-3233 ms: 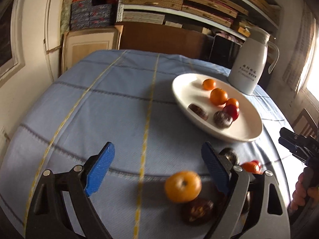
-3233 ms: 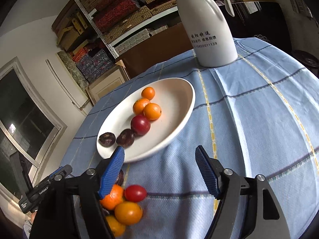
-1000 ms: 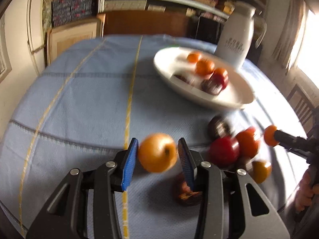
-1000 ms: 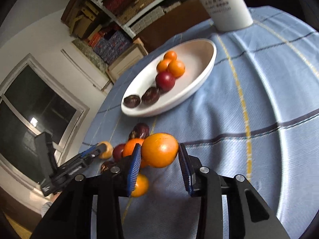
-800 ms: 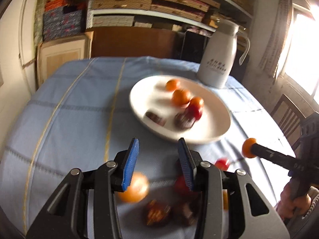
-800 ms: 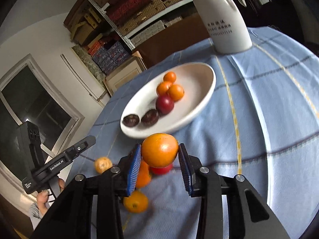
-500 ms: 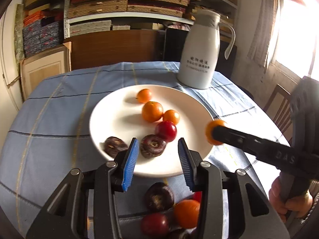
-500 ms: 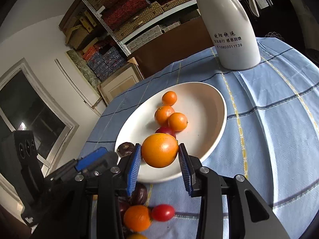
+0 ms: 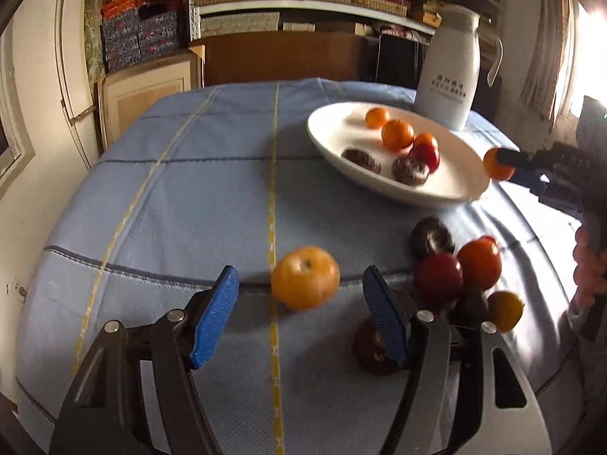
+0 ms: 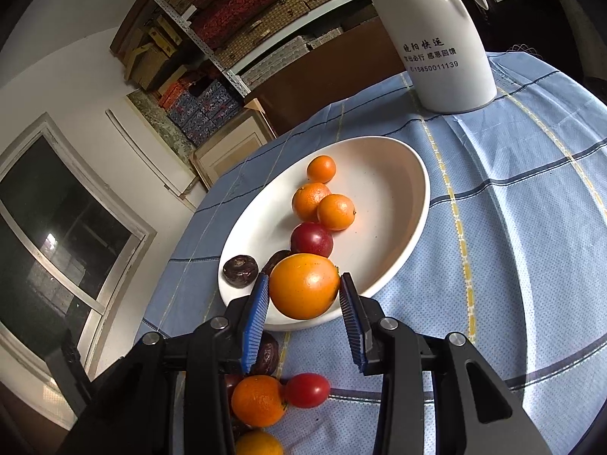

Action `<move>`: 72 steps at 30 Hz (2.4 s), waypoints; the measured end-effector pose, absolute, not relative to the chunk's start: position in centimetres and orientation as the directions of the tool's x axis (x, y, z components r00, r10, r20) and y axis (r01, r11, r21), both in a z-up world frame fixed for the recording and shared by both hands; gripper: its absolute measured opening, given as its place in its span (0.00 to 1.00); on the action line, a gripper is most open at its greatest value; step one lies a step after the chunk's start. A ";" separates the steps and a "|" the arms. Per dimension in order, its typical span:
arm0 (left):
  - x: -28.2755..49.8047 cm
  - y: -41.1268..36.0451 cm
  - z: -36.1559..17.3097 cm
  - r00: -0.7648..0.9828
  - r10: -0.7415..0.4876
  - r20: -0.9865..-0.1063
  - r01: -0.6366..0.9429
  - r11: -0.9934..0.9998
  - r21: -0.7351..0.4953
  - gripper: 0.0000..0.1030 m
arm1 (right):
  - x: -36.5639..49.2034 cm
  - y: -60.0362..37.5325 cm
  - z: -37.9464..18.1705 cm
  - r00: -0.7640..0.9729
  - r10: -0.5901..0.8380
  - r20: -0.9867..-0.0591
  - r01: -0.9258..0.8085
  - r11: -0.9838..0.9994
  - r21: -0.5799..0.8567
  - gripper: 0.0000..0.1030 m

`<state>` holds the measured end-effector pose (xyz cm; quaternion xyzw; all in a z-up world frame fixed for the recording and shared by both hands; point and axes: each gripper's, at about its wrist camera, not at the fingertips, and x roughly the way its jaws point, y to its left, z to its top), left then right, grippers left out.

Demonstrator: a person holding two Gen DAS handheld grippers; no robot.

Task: Organize fruits
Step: 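Place the yellow fruit on the plate with the left gripper while the right gripper places an orange there, then grasp a red tomato with the left gripper while the right gripper grasps a red fruit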

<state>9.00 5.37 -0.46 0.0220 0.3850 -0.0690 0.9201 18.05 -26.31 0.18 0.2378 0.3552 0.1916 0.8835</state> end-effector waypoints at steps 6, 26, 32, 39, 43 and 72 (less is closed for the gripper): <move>10.9 4.8 -2.6 0.624 -0.093 -0.776 0.150 0.989 0.001 0.40 | 18.1 -26.8 0.1 0.672 0.517 -0.530 -0.162 0.801 0.576 0.37; 18.7 -5.7 1.3 0.689 -0.197 -0.697 0.264 0.964 -0.011 0.54 | 20.8 -26.6 0.6 0.735 0.417 -0.535 -0.124 0.858 0.498 0.63; 16.5 -2.7 2.5 0.752 -0.183 -0.634 0.215 0.976 -0.027 0.87 | 19.7 -28.1 1.1 0.764 0.410 -0.499 -0.105 0.840 0.532 0.66; 13.8 0.8 1.8 0.766 -0.073 -0.638 0.096 0.995 0.001 0.94 | 18.5 -29.1 -1.2 0.713 0.470 -0.520 -0.060 0.780 0.623 0.68; 12.0 3.2 1.1 0.758 -0.052 -0.650 0.034 0.999 -0.040 0.95 | 17.6 -28.8 -1.6 0.711 0.444 -0.545 -0.047 0.803 0.594 0.73; 10.2 5.7 -1.2 0.699 -0.045 -0.714 -0.014 0.997 -0.077 0.95 | 14.6 -24.4 -4.7 0.542 0.555 -0.631 -0.167 0.807 0.566 0.39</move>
